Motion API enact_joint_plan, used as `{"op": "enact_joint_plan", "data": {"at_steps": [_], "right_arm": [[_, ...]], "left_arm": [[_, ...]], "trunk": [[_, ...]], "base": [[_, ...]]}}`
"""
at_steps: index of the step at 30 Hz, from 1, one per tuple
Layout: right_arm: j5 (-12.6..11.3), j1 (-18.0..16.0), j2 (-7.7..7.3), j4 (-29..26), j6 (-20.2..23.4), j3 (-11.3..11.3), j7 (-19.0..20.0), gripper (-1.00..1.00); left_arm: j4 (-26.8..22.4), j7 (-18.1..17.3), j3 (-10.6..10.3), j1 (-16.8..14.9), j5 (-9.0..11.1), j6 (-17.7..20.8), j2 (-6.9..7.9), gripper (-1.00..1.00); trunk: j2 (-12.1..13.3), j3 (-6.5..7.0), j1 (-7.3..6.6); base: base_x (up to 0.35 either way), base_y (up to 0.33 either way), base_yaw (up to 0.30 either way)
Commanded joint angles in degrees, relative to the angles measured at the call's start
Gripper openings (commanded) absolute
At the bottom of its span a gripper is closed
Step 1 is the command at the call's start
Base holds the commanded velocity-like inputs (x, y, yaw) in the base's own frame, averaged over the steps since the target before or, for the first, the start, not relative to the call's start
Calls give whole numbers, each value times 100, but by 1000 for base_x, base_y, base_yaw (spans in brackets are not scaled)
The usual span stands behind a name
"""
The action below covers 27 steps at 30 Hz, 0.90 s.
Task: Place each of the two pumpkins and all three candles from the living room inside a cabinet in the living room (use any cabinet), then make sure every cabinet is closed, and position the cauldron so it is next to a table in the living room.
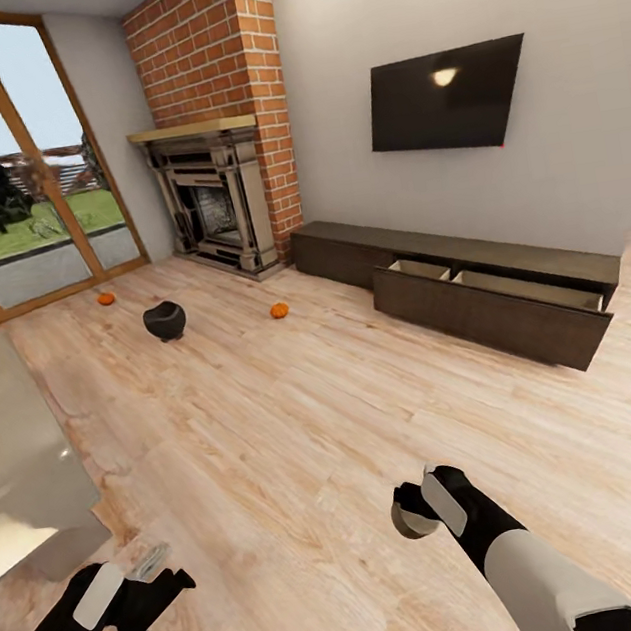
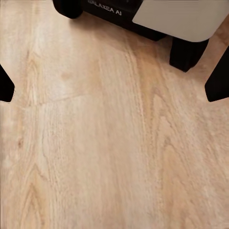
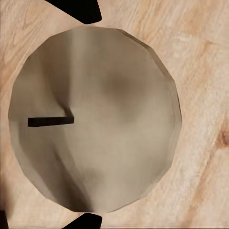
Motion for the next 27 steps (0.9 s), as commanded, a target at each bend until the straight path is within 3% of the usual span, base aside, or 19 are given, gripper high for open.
{"op": "enact_joint_plan", "data": {"at_steps": [1,12,21,24,27], "right_arm": [[2,0,0,0,0,0,-1,-100],[2,9,9,-8,-25,6,5,-100],[2,9,0,-2,-14,2,6,-100],[2,9,-1,-1,-19,0,-2,-100],[2,9,-1,0,-30,7,-10,-100]], "left_arm": [[0,1,0,0,1,0,-1,100],[0,2,0,0,1,0,-33,100],[0,10,-25,0,-13,0,-115,100],[0,164,-216,0,-22,-7,-120,100],[0,625,-523,0,-25,-181,-126,100]], "trunk": [[42,18,-23],[483,198,-264],[844,359,-462],[964,413,-528],[1084,467,-594]], "base": [[0,0,-281],[0,0,-125],[0,0,-260],[0,0,-281],[0,0,-282]]}}
